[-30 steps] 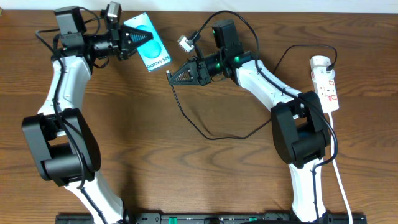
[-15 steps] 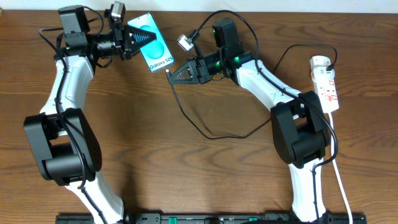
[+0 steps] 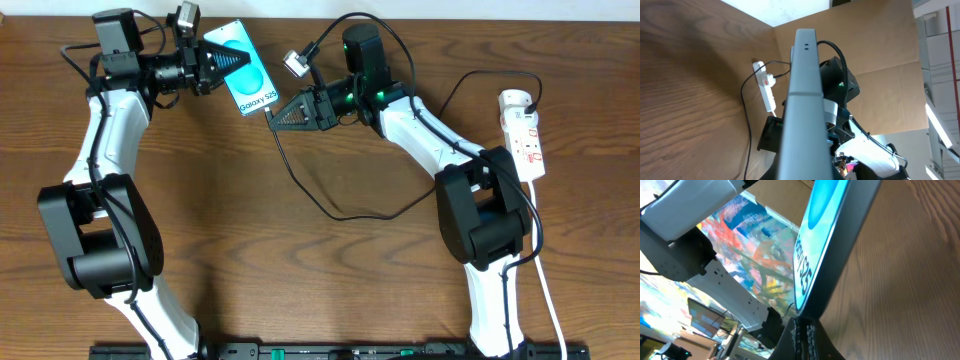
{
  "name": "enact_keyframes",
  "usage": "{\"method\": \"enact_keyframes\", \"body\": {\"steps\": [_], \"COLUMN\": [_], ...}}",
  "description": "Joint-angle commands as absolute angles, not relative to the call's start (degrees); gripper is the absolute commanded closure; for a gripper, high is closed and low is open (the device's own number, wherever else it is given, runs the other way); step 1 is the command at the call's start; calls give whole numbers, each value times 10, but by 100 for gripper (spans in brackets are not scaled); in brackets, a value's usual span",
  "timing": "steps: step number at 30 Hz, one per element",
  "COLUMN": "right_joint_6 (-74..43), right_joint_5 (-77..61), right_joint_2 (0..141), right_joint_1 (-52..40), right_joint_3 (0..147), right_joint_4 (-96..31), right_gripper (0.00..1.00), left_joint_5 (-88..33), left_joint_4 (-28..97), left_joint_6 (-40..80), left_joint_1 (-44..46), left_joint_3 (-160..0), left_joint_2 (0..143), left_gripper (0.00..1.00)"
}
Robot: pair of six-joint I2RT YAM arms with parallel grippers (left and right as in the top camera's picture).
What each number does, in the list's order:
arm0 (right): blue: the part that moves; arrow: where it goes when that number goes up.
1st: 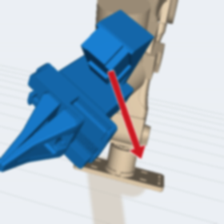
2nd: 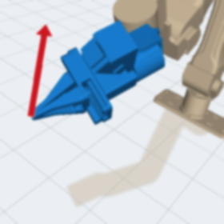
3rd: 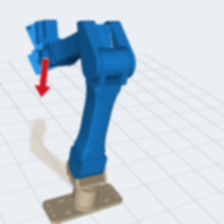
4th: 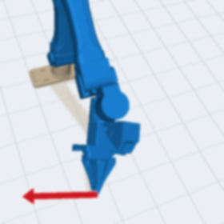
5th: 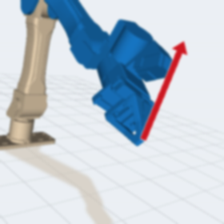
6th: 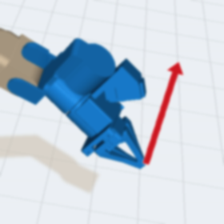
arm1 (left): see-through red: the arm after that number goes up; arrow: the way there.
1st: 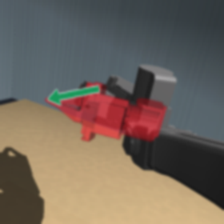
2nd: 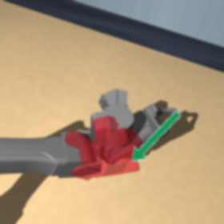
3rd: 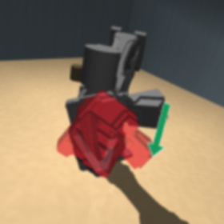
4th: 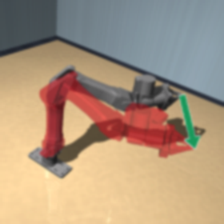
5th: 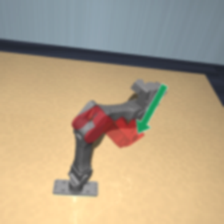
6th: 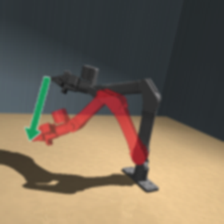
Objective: Plug charger to phone and switch on socket
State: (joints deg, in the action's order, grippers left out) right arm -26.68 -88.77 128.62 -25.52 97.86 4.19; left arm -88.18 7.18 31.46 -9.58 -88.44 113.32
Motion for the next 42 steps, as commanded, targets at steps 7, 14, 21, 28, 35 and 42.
{"method": "enact_keyframes", "body": {"steps": [7,14,21,28,35,42], "right_joint_6": [-283,-283,-283,-283,-283,-281], "right_joint_5": [-895,-895,-895,-895,-895,-895], "right_joint_2": [1266,1266,1266,1266,1266,1266], "right_joint_1": [-272,-284,-279,-279,-278,-271], "right_joint_3": [987,987,987,987,987,987], "right_joint_4": [45,26,4,4,4,5], "right_gripper": [99,99,99,99,99,99], "left_joint_5": [-901,-901,-902,-902,-902,-884], "left_joint_4": [67,67,67,67,67,67], "left_joint_6": [303,303,308,314,316,319], "left_joint_1": [-94,-94,-100,-105,-105,-106], "left_joint_3": [-891,-891,-891,-891,-891,-891], "left_joint_2": [1119,1119,1119,1119,1119,1119], "left_gripper": [93,93,93,93,93,93]}}
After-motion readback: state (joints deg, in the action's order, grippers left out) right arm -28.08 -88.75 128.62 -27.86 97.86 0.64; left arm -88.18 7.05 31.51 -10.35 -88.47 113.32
